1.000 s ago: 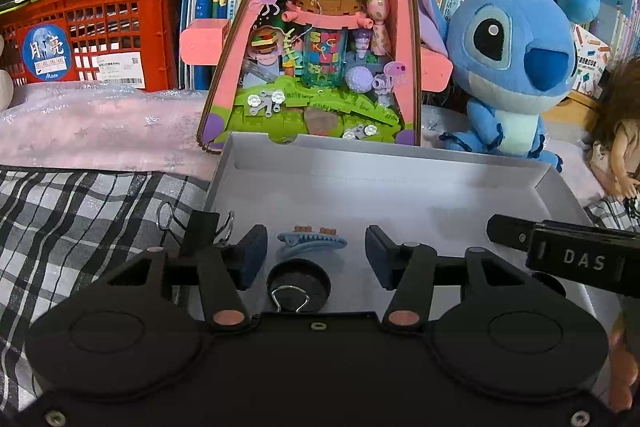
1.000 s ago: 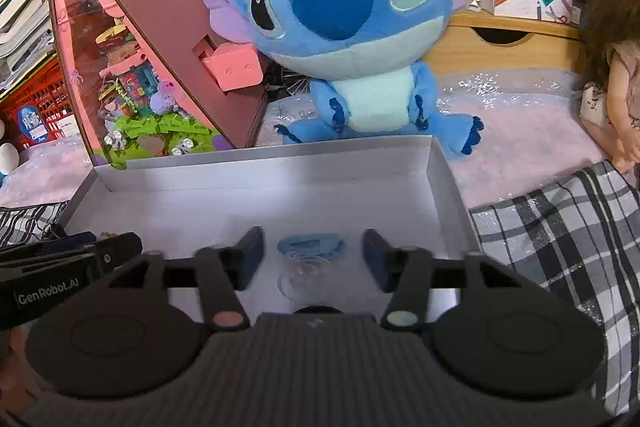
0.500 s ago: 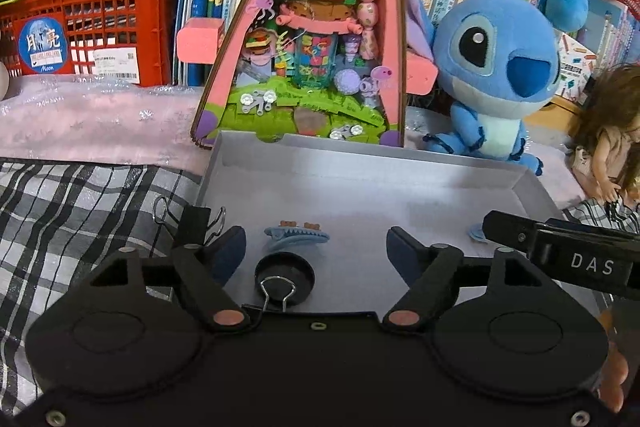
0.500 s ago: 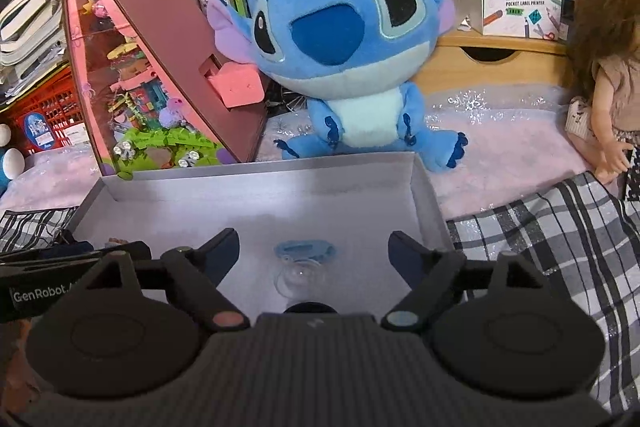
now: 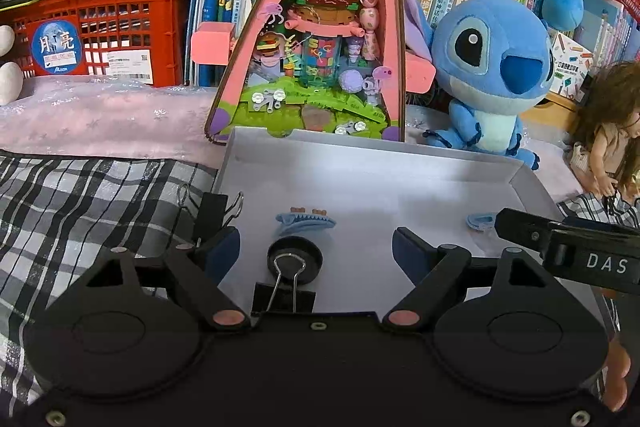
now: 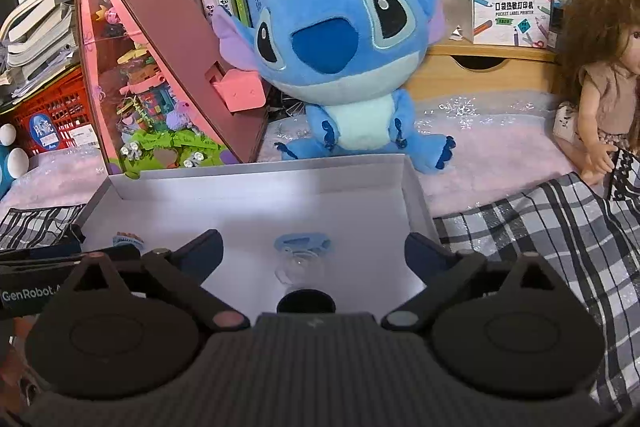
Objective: Organize rigid objects
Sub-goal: 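Move both grippers back out of the box over the cloth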
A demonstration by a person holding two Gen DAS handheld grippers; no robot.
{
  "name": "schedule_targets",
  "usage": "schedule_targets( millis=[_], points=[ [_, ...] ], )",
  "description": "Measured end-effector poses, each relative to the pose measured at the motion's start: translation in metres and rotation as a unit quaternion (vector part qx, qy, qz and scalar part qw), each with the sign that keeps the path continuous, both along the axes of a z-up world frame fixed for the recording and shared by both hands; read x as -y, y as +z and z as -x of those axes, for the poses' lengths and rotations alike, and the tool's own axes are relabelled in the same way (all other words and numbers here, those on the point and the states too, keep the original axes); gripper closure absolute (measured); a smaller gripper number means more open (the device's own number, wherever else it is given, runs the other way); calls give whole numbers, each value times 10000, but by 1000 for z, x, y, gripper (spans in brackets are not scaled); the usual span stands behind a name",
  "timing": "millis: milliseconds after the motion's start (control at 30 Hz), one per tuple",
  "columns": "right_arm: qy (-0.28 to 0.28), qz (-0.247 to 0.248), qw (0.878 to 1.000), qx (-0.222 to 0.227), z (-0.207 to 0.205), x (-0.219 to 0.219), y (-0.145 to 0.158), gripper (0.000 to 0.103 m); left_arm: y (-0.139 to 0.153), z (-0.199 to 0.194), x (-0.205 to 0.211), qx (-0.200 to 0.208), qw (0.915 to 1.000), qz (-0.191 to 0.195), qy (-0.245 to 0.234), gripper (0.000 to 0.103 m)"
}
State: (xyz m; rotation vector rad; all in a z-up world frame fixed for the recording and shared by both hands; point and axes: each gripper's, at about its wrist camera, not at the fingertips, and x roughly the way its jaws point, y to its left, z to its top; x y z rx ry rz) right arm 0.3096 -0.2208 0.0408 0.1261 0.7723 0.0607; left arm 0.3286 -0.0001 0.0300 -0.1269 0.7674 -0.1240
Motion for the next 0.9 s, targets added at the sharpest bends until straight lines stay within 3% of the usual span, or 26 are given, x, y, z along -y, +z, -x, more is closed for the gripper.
schedule_targets(
  millis=[900],
  points=[
    [-30, 85, 9997, 209, 26, 3, 1, 0, 5, 31, -9, 190, 9998, 33, 106, 16]
  ],
)
